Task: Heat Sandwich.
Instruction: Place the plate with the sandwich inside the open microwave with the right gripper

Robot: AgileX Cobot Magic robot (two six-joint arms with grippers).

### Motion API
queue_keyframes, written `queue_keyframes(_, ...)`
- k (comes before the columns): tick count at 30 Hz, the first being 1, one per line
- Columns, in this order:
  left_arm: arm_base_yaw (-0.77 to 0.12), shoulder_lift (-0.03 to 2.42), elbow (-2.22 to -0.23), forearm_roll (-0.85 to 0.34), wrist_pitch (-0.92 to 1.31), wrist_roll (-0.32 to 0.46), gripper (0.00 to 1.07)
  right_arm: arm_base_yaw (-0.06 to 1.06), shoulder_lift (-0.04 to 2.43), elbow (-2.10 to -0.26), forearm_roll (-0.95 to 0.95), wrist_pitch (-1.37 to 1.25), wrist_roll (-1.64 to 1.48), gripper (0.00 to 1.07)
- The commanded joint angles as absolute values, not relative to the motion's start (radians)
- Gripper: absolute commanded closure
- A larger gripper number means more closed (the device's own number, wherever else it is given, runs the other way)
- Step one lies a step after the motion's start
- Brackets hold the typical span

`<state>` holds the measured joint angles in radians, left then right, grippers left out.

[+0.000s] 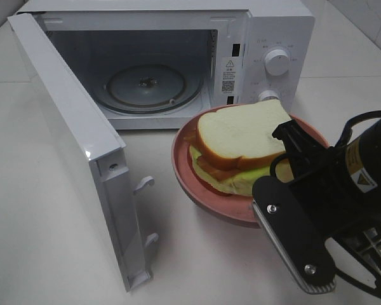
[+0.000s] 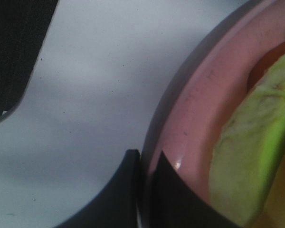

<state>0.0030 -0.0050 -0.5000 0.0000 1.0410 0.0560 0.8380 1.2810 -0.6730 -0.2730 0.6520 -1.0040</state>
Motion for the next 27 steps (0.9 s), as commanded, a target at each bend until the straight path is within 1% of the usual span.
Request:
queue_keyframes(1,0.003,-0.033,-0.499,-0.007,1.039,0.053,0.09,0.759,1.294,-0.673,-0.2,0.597,-1.213,1.07)
queue_keyframes(2,0.003,-0.033,-0.499,-0.007,1.039,0.053,0.09,0.759,1.294,-0.673,-0.2,0.597,-1.213,1.07)
queue_keyframes(4,0.003,-0.033,-0.499,-0.007,1.039,0.053,0.09,0.728,1.301,-0.673,-0.172,0.577,-1.285,1.07)
queue_keyframes(5,0.003,-0.033,-0.499,-0.007,1.039,0.053,0.09,0.694,1.312,-0.673,-0.145,0.554,-1.356,1.07)
queue_keyframes(6,0.003,-0.033,-0.499,-0.007,1.039,0.053,0.09,0.694,1.312,-0.673,-0.145,0.554,-1.356,1.07)
queue_keyframes(9,0.003,-0.033,-0.499,-0.007,1.039,0.053,0.09,0.642,1.344,-0.689,-0.098,0.543,-1.47,1.07)
queue_keyframes(16,0.003,-0.033,-0.499,-0.007,1.039,0.053,0.09,0.625,1.405,-0.739,-0.06,0.534,-1.578,1.07)
queue_keyframes(27,0.003,-0.033,-0.499,-0.007,1.039,0.053,0.09,0.625,1.571,-0.899,0.007,0.534,-1.642,1.07)
